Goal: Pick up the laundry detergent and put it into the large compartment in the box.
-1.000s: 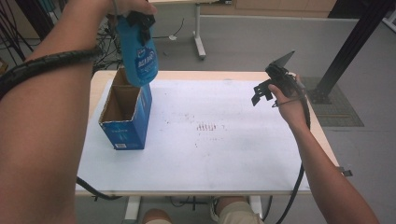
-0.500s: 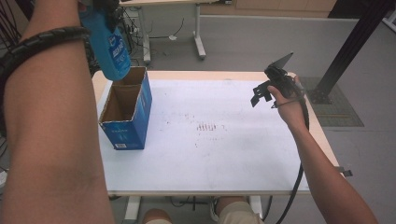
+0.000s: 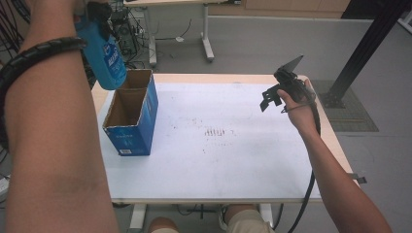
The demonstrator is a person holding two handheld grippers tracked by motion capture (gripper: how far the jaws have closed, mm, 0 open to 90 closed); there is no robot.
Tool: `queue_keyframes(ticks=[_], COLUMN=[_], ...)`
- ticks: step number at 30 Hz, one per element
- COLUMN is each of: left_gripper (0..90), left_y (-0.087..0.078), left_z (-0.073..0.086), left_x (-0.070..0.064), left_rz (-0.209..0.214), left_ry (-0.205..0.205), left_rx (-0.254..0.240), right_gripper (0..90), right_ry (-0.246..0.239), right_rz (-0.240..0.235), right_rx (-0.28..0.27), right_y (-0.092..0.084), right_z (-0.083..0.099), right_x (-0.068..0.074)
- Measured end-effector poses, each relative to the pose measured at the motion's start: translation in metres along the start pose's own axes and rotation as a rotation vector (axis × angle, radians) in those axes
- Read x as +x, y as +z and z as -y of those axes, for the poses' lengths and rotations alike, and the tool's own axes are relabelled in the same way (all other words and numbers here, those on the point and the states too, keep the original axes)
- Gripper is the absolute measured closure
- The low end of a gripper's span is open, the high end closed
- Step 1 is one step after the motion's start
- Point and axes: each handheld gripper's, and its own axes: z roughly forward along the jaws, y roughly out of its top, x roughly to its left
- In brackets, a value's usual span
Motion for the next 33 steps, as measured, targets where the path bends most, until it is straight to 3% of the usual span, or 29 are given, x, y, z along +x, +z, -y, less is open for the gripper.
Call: queue_keyframes(ticks=[17, 33], left_gripper=[37.5, 37.5], left_y=[0.037, 0.09], left_z=[-0.003, 0.001], left_x=[0.008, 0.018], left_rz=[0.012, 0.022], left_ry=[-0.036, -0.053], left_rx=[0.015, 0.042], right_gripper=[6.0, 6.0], right_ry=[0.003, 0.007], right_rz=[-0.001, -0.002], right_rx=[-0.001, -0.003], right_y=[0.003, 0.001], right_z=[0.001, 0.003], right_x=[-0.006, -0.005])
